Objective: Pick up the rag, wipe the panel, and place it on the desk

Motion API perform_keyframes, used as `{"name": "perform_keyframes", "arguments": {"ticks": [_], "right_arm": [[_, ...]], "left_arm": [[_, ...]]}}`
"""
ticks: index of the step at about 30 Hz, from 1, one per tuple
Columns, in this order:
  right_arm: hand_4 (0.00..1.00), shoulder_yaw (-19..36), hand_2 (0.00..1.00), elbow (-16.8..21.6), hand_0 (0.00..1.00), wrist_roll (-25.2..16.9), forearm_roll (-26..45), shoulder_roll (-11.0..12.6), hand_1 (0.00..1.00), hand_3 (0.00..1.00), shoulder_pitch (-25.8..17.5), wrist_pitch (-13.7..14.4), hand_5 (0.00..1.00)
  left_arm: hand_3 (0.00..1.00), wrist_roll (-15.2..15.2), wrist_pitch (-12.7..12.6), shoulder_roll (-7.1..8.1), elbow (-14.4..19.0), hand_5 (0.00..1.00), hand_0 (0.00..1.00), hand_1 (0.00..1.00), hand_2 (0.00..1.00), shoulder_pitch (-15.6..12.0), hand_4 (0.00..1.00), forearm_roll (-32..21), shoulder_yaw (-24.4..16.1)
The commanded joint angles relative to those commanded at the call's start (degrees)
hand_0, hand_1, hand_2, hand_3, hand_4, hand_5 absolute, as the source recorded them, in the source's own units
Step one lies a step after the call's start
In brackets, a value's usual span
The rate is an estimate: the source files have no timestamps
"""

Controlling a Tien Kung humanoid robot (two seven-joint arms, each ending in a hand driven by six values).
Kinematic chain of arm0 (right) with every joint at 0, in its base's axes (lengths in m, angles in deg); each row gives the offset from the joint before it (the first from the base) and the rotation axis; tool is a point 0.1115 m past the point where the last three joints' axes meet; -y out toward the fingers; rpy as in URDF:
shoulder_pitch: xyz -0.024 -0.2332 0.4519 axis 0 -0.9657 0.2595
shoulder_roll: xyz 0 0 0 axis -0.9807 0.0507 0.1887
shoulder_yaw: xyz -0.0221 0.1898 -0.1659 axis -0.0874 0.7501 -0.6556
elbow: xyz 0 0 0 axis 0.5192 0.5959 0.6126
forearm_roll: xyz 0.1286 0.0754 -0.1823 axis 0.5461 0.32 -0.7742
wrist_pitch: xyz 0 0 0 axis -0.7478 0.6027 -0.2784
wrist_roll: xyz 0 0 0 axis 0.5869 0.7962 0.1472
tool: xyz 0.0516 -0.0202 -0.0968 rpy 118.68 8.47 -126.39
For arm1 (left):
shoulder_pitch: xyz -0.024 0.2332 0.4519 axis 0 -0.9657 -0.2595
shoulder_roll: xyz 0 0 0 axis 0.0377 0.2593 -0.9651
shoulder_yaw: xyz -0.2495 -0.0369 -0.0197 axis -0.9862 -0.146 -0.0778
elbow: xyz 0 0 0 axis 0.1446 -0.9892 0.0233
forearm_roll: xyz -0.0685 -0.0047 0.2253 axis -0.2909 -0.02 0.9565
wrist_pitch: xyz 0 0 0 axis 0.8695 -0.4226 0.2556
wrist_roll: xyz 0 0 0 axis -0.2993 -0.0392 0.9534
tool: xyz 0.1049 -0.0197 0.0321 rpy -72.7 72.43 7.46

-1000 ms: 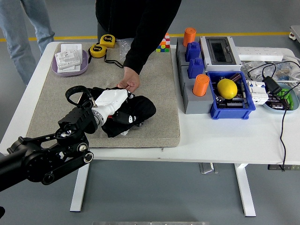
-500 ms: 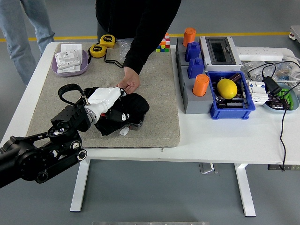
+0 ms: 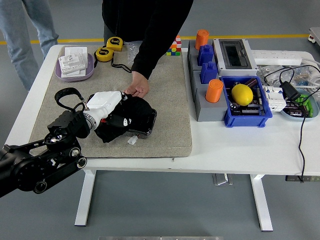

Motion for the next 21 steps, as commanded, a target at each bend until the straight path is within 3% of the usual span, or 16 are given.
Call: {"name": "perform_keyframes", "arguments": {"ticks": [21], "right_arm": [[0.998, 0.0, 0.703, 0.1, 0.742, 0.1, -0.2, -0.2, 0.711, 0.601, -0.1, 0.0, 0.519]], "left_arm": [[0.551, 1.2, 0.0, 1.81, -2.9, 0.068, 0.269, 0.165, 0.321, -0.1, 0.537, 1.0, -3.3]]}}
